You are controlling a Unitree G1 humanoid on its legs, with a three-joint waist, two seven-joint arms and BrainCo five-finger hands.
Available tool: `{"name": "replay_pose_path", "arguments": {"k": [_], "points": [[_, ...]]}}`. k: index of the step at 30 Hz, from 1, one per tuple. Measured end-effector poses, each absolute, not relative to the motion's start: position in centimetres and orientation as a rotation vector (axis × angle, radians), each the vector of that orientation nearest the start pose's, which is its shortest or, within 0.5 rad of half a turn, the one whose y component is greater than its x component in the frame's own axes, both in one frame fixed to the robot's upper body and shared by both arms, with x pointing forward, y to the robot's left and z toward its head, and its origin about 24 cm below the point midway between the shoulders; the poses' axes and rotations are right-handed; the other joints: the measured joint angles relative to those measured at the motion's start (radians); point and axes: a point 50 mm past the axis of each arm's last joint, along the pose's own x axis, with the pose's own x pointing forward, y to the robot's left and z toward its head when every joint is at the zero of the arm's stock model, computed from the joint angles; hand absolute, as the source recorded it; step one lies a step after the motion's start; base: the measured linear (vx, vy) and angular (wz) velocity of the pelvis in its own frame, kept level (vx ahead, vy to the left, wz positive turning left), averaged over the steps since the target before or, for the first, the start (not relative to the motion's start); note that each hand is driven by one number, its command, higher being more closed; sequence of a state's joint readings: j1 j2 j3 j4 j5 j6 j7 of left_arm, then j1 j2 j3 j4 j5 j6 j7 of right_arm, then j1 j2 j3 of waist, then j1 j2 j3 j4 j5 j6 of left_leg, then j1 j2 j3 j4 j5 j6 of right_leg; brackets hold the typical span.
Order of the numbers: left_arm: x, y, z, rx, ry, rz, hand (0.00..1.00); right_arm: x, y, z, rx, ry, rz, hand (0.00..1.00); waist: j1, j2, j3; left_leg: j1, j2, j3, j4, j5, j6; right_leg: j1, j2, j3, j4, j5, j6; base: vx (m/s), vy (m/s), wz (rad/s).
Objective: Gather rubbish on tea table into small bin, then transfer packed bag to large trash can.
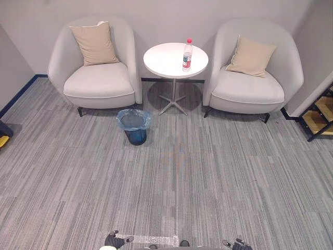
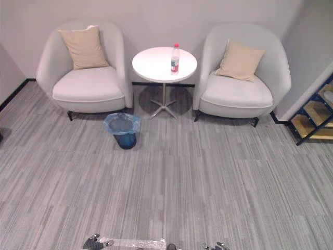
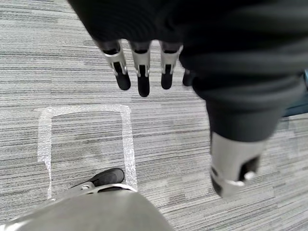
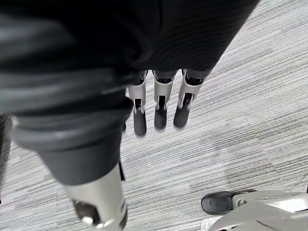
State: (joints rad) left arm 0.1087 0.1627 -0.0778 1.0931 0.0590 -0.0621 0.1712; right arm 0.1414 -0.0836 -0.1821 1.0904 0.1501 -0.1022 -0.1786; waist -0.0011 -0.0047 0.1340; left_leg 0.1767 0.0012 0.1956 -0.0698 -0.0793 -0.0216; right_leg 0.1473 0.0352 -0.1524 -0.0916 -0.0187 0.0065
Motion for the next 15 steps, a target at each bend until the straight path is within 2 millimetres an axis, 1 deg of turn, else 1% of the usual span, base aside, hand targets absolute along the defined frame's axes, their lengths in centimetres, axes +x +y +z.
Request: {"name": "replay_pose_path", "arguments": {"k": [4, 15], "points": [[7.98, 21.55, -16.10, 0.328, 1.121, 0.146, 0.00, 6.62, -21.54, -16.41, 0.019, 1.119, -0.478, 0.00, 0.000, -0.006, 0.004, 0.001, -0.001, -0.001, -0.002, 0.000, 0.000, 0.000, 0.000, -0.002, 0.000, 0.000, 0.000, -0.02, -0.012, 0.00], [8.26, 21.58, -16.12, 0.347, 1.122, 0.135, 0.00, 6.82, -21.53, -16.38, 0.018, 1.115, -0.475, 0.00, 0.000, -0.009, 0.018, 0.017, -0.004, 0.000, -0.015, 0.001, 0.002, 0.011, -0.002, -0.003, -0.004, 0.000, 0.000, -0.04, -0.016, 0.00]]}}
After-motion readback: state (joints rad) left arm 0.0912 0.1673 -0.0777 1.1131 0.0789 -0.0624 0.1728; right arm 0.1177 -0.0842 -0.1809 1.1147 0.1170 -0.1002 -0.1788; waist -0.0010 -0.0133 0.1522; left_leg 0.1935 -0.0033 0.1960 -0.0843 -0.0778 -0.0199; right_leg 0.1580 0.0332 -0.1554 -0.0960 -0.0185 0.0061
